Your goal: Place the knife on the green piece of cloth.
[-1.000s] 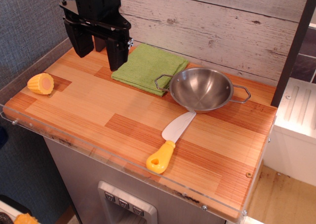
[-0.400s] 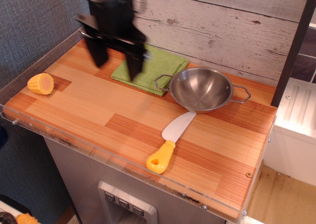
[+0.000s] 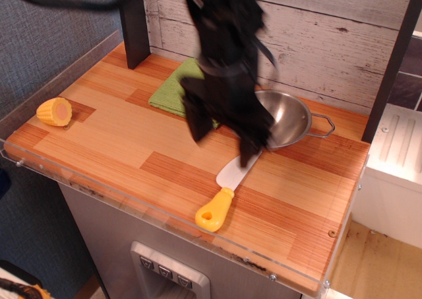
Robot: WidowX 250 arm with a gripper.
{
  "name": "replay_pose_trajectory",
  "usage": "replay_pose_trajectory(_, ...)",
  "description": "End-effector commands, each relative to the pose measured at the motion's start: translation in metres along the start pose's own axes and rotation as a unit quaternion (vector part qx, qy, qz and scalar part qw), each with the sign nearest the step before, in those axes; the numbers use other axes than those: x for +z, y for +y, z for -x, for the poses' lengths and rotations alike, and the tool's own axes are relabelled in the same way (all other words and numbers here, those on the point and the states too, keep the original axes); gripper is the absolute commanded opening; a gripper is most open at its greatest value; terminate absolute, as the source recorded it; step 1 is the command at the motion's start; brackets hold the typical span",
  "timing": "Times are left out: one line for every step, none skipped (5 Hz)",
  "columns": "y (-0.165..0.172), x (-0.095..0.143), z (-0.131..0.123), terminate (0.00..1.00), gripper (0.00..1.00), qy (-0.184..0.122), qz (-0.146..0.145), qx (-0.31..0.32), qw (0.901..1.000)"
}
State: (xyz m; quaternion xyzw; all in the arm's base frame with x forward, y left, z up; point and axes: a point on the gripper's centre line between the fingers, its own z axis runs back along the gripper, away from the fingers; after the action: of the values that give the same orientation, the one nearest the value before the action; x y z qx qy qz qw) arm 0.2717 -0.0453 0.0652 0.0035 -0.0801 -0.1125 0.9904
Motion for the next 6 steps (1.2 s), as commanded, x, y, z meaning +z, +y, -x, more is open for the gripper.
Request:
replay_pose_trajectory(-0.013, -0.019, 0.025, 0.0, 1.0, 0.045, -0.015, 0.053, 0.9975)
replay_pose_trajectory(-0.009, -0.02, 0.03, 0.0, 1.0, 0.055, -0.028, 0.067, 0.9959)
replay_pose_trajectory(-0.011, -0.02, 0.033, 0.0, 1.0, 0.061, -0.034, 0.067, 0.9953)
replay_pose_trajectory(-0.018, -0.036, 0.035, 0.0, 1.0, 0.077, -0.031, 0.058, 0.9949)
replay_pose_trajectory(-0.029, -0.054, 0.035, 0.0, 1.0, 0.095, -0.031, 0.046, 0.9939)
replay_pose_trajectory(-0.03, -0.056, 0.034, 0.0, 0.0, 0.084, -0.031, 0.047, 0.9949)
